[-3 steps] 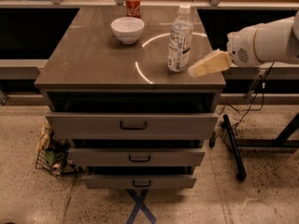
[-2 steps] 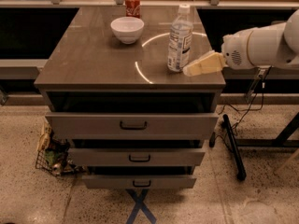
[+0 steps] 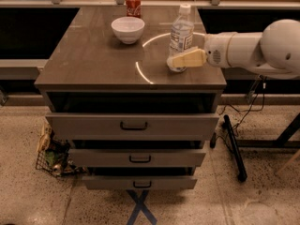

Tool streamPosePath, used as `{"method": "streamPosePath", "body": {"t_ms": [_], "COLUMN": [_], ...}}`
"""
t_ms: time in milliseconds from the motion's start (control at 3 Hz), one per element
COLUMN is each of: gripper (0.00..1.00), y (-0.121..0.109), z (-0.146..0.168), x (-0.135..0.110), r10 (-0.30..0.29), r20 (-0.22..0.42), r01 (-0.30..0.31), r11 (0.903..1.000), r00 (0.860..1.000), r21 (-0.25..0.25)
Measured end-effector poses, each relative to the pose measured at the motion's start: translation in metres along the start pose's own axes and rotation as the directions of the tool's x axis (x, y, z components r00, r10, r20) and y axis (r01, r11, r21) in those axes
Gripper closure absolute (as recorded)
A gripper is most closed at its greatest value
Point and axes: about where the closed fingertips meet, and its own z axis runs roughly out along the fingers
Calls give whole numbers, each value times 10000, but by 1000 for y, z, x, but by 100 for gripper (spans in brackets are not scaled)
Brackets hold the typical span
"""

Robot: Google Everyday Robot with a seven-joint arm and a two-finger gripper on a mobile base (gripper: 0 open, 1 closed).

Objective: Pick blue plastic bottle

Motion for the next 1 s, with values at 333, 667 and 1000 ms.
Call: {"method": "streamPosePath", "body": {"t_ms": [333, 667, 1000], "gripper": [13, 44, 67], "y": [7, 14, 18], "z": [22, 33, 35], "x": [0, 2, 0], "r10": [162, 257, 247], "r20": [425, 1053, 1464], "r01": [-138, -149, -82], "r11": [9983, 9946, 9937], "r00": [9990, 9941, 9889], "r21": [-572, -1023, -1119]}}
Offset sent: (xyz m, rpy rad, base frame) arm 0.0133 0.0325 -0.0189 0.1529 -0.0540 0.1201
